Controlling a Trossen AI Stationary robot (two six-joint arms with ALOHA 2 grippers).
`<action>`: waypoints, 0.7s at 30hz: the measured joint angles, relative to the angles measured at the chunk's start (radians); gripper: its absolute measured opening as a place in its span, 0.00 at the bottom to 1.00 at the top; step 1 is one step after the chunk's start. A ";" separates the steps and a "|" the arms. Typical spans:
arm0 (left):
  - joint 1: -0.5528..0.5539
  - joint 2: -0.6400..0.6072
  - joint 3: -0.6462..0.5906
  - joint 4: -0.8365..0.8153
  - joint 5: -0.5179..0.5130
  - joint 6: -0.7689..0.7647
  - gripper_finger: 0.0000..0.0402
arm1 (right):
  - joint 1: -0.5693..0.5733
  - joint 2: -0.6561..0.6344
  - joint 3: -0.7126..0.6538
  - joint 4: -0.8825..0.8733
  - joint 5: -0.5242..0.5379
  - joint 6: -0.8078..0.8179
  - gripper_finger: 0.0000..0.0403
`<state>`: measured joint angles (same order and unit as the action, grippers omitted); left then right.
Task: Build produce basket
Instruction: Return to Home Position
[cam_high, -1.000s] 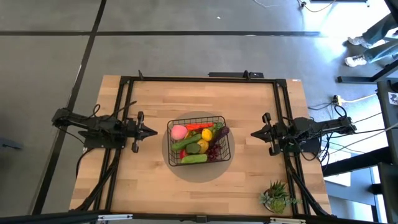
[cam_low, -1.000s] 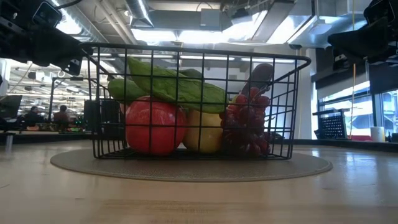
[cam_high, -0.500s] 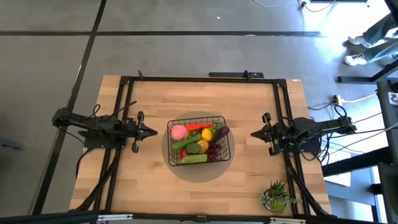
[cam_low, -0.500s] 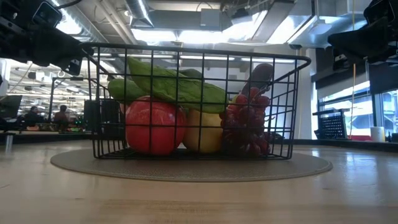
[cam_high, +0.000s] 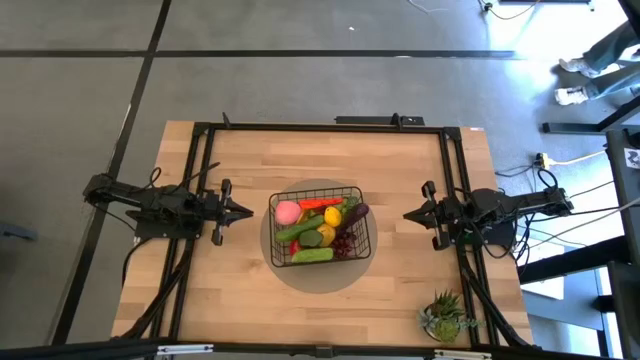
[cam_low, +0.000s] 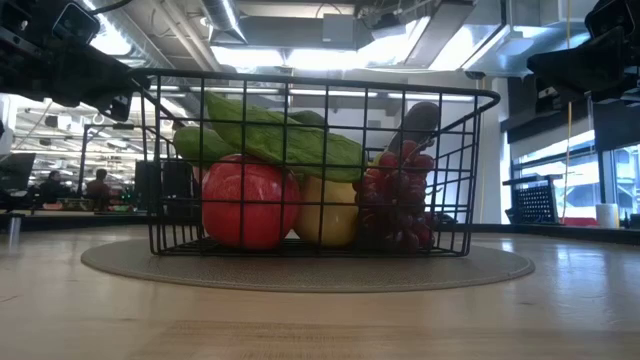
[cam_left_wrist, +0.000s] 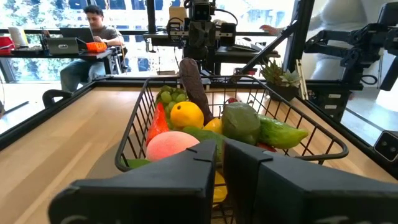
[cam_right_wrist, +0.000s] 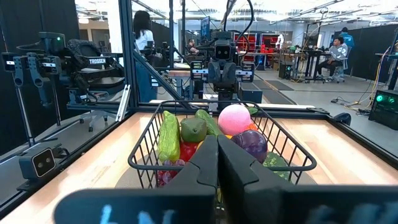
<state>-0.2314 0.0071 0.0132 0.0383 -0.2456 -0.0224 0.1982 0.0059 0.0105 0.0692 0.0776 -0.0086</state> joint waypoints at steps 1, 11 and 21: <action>0.000 0.000 0.000 0.000 0.000 0.000 0.04 | 0.000 0.000 0.000 0.000 0.000 0.000 0.00; 0.000 0.000 0.000 0.000 0.000 0.000 0.00 | 0.000 0.000 0.000 0.000 0.000 0.000 0.00; 0.000 0.000 0.000 0.000 0.000 0.000 0.03 | 0.000 0.000 0.000 0.000 0.000 0.000 0.00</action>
<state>-0.2314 0.0071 0.0132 0.0383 -0.2458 -0.0227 0.1982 0.0063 0.0105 0.0692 0.0778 -0.0083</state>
